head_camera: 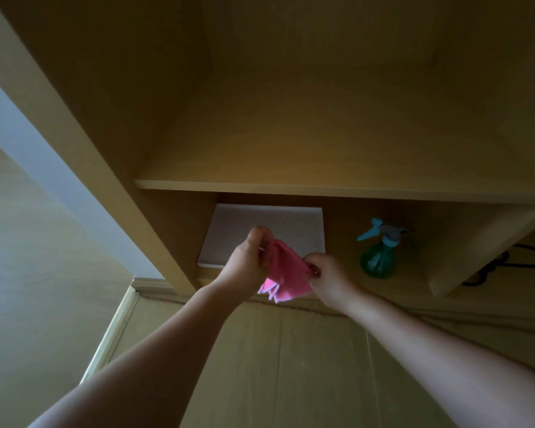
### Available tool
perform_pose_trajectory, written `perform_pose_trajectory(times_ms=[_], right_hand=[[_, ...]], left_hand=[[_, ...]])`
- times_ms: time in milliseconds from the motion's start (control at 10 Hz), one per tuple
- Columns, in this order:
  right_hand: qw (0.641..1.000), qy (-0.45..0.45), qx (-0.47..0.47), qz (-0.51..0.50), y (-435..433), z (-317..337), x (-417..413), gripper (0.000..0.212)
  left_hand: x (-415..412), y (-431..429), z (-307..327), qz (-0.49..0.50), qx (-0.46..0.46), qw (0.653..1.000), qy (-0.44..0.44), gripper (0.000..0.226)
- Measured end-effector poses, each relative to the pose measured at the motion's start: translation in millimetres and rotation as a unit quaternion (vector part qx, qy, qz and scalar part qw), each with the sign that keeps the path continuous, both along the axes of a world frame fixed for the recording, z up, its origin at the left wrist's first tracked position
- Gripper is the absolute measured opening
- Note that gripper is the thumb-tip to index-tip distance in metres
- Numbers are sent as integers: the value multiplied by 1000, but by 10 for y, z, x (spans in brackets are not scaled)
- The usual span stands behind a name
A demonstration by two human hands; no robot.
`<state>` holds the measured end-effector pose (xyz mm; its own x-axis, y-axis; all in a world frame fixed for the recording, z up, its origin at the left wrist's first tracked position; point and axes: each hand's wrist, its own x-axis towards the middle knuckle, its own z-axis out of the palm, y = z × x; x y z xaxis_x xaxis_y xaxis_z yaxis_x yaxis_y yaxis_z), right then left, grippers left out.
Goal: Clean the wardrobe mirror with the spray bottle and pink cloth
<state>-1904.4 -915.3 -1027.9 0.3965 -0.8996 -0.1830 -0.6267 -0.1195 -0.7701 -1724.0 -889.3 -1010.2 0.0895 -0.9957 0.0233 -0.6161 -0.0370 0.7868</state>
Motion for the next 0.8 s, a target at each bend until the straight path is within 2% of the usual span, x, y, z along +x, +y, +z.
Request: perform_pose_trajectory(times_ms=[100, 200, 400, 500, 600, 800], right_hand=[[999, -4, -26, -48, -156, -63, 6, 18], [996, 68, -60, -22, -342, -111, 57, 14], [995, 83, -46, -9, -629, -340, 261, 31], [993, 108, -52, -18, -864, -445, 423, 35], [973, 216, -85, 12, -1140, -546, 575, 42], [973, 227, -36, 37, -1118, -857, 577, 55]], left_hand=[[186, -98, -121, -13, 17, 998, -53, 26], [366, -201, -240, -28, 44, 995, -83, 21], [655, -473, -447, -56, 58, 982, -171, 47], [730, -734, -547, -68, 87, 960, -258, 48], [731, -924, -627, -60, 122, 898, -419, 69], [688, -795, -827, -76, 134, 905, -395, 69]])
